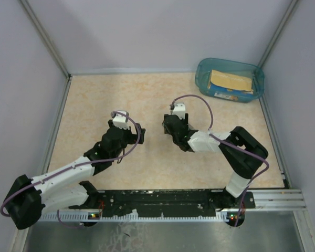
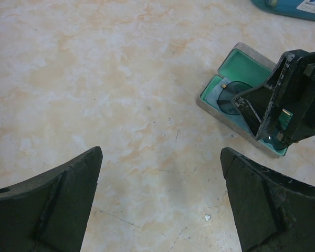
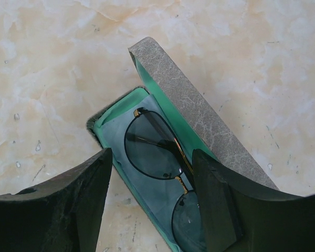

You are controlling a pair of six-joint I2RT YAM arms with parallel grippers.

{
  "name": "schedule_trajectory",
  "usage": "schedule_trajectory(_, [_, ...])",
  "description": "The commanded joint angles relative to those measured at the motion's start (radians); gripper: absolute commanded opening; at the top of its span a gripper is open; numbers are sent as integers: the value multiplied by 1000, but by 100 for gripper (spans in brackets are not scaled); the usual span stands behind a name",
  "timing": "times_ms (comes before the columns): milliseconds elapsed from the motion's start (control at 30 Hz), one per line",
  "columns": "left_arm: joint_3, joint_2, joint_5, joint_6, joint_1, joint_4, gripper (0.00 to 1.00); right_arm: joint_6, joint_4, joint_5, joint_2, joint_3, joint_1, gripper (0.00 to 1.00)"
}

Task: Organize the sunglasses
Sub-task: Adjust the sunglasses in the sunglasses case.

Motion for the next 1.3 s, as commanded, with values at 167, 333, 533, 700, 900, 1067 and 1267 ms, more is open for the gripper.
schedule_trajectory(167, [-10,-14,-12,15,3,30,100,-3,49,-25,20,40,-3,63])
schedule_trajectory(333, [-10,-16,-13,16,4,29,100,-8,51,-34,21,40,-3,63])
schedule_trajectory(533, [-11,-15,-13,15,4,29,100,-9,49,-40,27,44,-3,63])
schedule_trajectory(700, [-11,-16,-13,15,5,31,100,-12,47,-47,33,52,-3,63])
schedule_trajectory(900, [-10,-13,-13,15,4,31,100,-23,58,-53,36,56,-3,64])
schedule_trajectory(1067, [-9,-13,-14,16,4,30,100,-31,69,-45,23,50,-3,67])
schedule_trajectory(1267, [-8,-9,-13,15,5,32,100,-67,86,-35,-18,41,-2,69])
